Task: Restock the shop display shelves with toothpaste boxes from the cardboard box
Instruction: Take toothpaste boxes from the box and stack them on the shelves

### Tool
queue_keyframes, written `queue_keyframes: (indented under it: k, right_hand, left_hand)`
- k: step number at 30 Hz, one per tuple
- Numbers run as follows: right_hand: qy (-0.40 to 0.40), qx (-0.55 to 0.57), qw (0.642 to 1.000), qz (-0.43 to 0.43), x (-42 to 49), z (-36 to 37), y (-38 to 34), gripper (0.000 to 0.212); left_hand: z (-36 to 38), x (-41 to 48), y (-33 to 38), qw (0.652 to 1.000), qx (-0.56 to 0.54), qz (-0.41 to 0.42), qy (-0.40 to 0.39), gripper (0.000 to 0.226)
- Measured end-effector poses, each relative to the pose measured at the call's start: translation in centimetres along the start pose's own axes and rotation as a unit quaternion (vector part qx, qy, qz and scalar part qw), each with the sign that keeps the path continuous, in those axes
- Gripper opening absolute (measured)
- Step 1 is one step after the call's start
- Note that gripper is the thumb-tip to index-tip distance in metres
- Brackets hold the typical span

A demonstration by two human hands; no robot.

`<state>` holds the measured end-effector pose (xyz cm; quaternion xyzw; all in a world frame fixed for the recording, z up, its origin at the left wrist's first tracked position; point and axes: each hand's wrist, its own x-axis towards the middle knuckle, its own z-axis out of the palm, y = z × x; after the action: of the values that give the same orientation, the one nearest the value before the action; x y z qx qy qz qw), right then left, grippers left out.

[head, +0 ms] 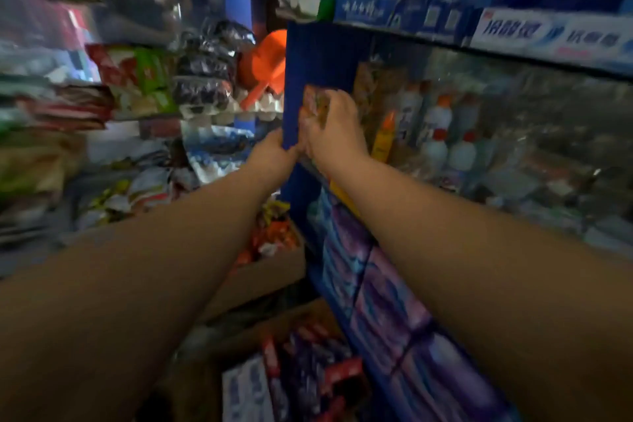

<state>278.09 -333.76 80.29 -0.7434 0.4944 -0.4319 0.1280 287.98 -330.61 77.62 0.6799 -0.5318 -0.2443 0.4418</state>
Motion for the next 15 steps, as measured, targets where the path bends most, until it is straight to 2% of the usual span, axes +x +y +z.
queue_keyframes:
  k: [4,6,8,11,15]
  right_hand:
    - [-0.09,-0.021,0.996,0.018,-6.3,4.9,3.7,0.053]
    - [-0.133,-0.007,0.99,0.055,-9.7,7.0,5.8,0.054]
    - [-0.176,0.014,0.979,0.104,-13.1,9.0,8.0,0.055]
    - [-0.274,0.016,0.939,0.208,-18.4,12.1,11.4,0.056]
    - [-0.395,0.021,0.865,0.309,-25.0,16.1,15.0,0.054]
  left_hand:
    - [2.1,-3.6,-7.2,0.997,0.042,-0.058,-0.028,0.041]
    - [3.5,-5.6,-11.0,0.994,0.037,-0.092,-0.054,0.038]
    - [4.5,-7.6,-14.5,0.985,0.054,-0.142,-0.081,0.045]
    - [6.3,-11.4,-20.1,0.959,0.079,-0.241,-0.126,0.05]
    - [8.6,-16.1,-28.3,0.922,0.029,-0.355,-0.149,0.03]
